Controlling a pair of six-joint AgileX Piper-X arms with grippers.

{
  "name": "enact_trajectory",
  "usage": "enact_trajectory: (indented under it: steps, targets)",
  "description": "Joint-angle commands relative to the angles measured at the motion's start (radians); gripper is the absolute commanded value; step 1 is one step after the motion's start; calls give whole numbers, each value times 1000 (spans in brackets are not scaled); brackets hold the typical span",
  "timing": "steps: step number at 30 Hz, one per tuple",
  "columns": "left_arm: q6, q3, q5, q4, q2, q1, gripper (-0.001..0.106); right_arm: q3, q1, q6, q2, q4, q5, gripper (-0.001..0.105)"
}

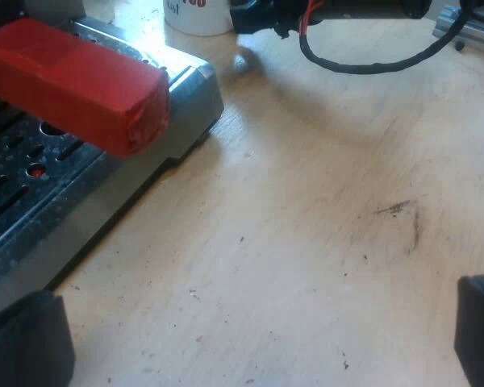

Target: Place mug into machine

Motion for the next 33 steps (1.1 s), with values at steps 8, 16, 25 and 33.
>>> enact_trajectory:
  steps: [8, 16, 25, 33]
  targets:
    - [-2, -4, 1, -16, -3, -4, 105, 52, -2, -101, -157, 3, -11, 0]
    - [-10, -4, -22, -16, -3, -4, 105, 70, 0, -94, -429, 317, -118, 0]
    - [-10, -4, -140, -30, -3, -4, 105, 70, 124, -94, -865, 701, -191, 0]
    - [-10, -4, -201, -59, -3, -4, 105, 70, 348, 8, -1141, 926, -212, 0]
